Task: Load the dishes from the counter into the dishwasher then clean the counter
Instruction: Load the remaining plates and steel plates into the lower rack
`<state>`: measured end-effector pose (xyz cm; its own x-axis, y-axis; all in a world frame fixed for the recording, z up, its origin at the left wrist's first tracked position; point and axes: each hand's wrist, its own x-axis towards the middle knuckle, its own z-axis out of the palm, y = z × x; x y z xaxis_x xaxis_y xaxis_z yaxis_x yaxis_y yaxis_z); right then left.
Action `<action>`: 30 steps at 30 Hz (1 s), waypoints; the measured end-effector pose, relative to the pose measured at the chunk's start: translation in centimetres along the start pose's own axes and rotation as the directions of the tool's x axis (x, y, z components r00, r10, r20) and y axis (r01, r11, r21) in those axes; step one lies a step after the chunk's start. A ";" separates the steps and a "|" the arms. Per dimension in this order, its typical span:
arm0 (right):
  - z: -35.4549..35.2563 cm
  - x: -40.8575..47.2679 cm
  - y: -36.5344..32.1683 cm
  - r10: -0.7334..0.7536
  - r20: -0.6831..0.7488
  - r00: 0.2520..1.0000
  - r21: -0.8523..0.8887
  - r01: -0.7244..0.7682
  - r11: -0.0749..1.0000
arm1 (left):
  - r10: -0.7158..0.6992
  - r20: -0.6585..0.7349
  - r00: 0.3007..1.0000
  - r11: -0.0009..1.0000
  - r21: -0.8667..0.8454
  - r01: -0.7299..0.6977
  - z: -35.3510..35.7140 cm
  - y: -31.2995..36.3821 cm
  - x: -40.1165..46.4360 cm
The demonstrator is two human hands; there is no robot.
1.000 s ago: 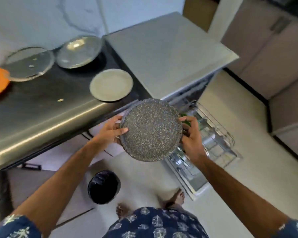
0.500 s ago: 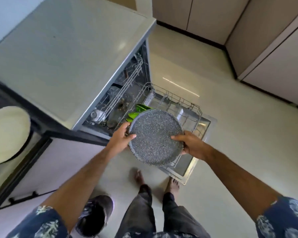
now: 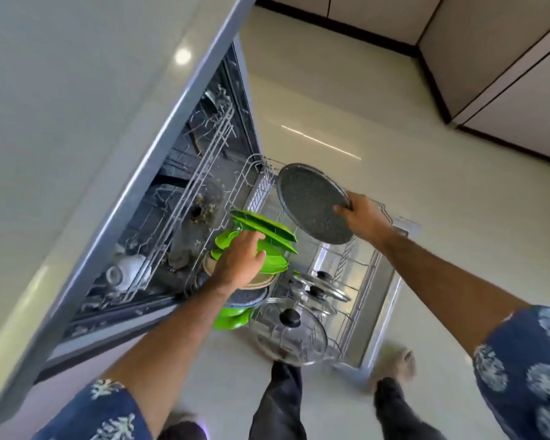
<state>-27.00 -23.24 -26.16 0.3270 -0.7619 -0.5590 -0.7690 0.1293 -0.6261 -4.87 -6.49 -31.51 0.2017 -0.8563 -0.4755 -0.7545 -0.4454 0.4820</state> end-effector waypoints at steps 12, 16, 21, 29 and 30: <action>8.2 16.4 2.9 -0.263 0.102 0.959 -0.222 0.280 0.934 | -0.051 0.058 0.997 0.865 0.501 0.015 7.8 -4.1 12.3; 9.4 17.9 2.8 -0.340 0.133 0.931 -0.208 0.361 0.909 | -0.077 0.110 0.991 0.818 0.575 -0.001 8.6 -3.9 13.7; 9.9 18.4 2.3 -0.383 0.136 0.914 -0.256 0.406 0.878 | -0.089 0.108 0.990 0.797 0.604 0.006 8.9 -4.2 14.2; 11.7 18.5 0.6 -0.413 0.117 0.903 -0.248 0.429 0.868 | -0.075 0.118 0.990 0.824 0.567 -0.005 9.0 -5.1 13.7; 12.3 18.6 0.6 -0.411 0.126 0.903 -0.278 0.430 0.859 | -0.072 0.118 0.990 0.825 0.564 -0.007 9.0 -5.2 13.7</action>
<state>-14.60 -29.52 -43.64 0.6804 -0.6611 -0.3163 -0.6729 -0.3925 -0.6270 -3.83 -13.54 -47.17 0.1804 -0.7851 -0.5925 -0.9768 -0.2139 -0.0140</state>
